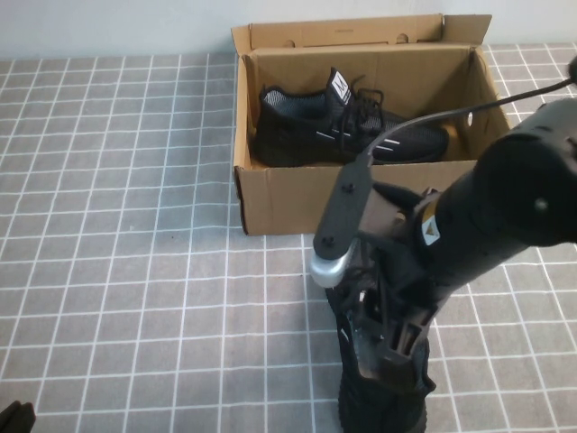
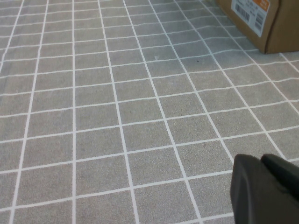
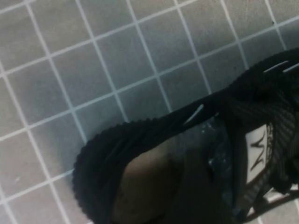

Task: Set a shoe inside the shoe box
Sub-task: Pick up the shoe from the table

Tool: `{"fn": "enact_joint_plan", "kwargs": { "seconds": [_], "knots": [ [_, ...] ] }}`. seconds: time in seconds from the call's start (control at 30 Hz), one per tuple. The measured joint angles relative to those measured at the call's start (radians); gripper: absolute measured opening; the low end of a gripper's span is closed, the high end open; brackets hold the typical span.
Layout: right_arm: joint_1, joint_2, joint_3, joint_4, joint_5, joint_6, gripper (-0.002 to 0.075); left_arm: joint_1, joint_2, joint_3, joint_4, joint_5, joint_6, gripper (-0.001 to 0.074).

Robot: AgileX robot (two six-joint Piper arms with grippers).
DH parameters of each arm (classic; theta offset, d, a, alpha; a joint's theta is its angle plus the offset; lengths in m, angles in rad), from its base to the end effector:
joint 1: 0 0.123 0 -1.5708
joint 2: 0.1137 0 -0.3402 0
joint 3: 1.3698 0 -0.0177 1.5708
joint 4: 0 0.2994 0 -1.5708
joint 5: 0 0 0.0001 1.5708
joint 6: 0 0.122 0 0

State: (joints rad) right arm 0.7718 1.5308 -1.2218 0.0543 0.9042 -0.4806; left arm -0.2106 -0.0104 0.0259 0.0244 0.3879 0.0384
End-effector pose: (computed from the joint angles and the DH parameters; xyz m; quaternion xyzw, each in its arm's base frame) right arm 0.2640 0.2642 0.3037 -0.5620 0.7968 0.0562 0.2146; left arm 0.0735 -0.0146 0.1592 0.1069 0.8025 -0.0402 0.5857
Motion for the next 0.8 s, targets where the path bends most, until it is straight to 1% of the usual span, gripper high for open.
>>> {"fn": "enact_joint_plan", "kwargs": {
  "seconds": [0.23, 0.43, 0.57, 0.67, 0.8],
  "knots": [
    [0.000, 0.054, 0.000, -0.091, -0.071, 0.000, 0.0409, 0.000, 0.000, 0.000, 0.000, 0.000, 0.000, -0.0001],
    [0.000, 0.111, 0.000, -0.121, -0.088, 0.000, 0.0412, 0.000, 0.000, 0.000, 0.000, 0.000, 0.000, -0.0001],
    [0.000, 0.146, 0.000, -0.181, -0.096, 0.006, 0.0412, 0.000, 0.000, 0.000, 0.000, 0.000, 0.000, -0.0001],
    [0.000, 0.150, 0.000, -0.230, -0.094, 0.053, 0.0412, 0.000, 0.000, 0.000, 0.000, 0.000, 0.000, -0.0001],
    [0.000, 0.150, 0.000, -0.250, -0.090, 0.109, 0.0411, 0.000, 0.000, 0.000, 0.000, 0.000, 0.000, -0.0001]
  ]
}}
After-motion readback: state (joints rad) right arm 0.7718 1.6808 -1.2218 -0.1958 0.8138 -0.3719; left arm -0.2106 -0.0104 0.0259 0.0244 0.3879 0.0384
